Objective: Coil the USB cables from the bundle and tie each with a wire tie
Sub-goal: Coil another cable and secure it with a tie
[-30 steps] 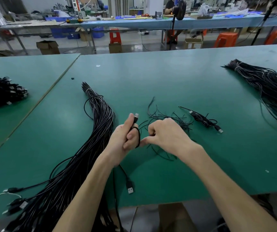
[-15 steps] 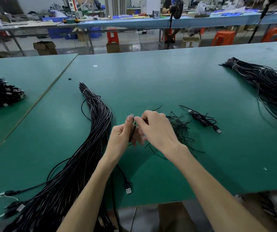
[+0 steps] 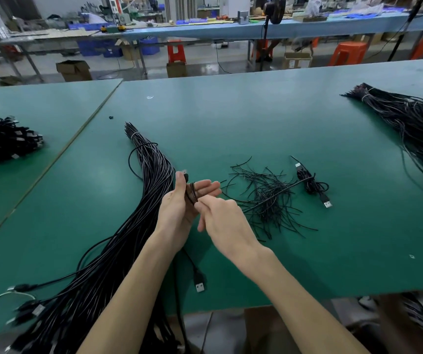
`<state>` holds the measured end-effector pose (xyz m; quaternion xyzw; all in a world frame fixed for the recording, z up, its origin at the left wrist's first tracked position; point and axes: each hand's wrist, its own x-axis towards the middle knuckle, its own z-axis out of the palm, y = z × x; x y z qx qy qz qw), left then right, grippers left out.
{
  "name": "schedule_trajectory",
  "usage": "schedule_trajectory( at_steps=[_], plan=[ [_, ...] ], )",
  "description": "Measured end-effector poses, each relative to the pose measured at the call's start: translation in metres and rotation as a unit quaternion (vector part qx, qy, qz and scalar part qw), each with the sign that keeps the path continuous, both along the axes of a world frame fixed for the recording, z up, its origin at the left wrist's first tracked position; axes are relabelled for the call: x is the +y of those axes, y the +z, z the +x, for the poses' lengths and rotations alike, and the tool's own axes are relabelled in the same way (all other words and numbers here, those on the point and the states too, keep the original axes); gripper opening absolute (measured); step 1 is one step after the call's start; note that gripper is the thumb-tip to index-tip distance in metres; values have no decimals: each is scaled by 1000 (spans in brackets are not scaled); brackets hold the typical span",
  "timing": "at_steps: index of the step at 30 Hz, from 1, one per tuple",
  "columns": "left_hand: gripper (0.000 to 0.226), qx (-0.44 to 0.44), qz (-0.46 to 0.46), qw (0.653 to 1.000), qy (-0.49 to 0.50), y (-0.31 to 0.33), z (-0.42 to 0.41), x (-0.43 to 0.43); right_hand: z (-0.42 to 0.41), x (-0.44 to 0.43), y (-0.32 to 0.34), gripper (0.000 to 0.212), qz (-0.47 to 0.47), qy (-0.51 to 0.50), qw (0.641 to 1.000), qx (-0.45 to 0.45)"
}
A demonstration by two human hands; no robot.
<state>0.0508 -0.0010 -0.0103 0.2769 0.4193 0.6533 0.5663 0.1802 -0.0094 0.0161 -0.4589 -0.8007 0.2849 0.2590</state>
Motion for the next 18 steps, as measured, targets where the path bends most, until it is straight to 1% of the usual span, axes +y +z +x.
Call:
schedule_trajectory(
  at_steps=[4,6,8,10,13,18],
  plan=[
    [59,-35,-26,999,26,1,-1,4,2,-4,-5,28,19,20,999,-26],
    [58,-52,-20,998,10,1,-2,5,3,-2,-5,28,25,22,999,-31],
    [58,-103,1,995,-6,3,-4,4,4,1,-6,30,27,25,998,-45],
    [56,-169,24,985,-2,6,-8,3,7,1,-9,32,34,28,997,-67],
    [58,-241,52,969,-19,8,-13,1,13,0,-12,33,79,36,992,-92],
    [61,-267,63,959,-63,13,-15,-5,18,7,-11,45,96,24,986,-134]
  ],
)
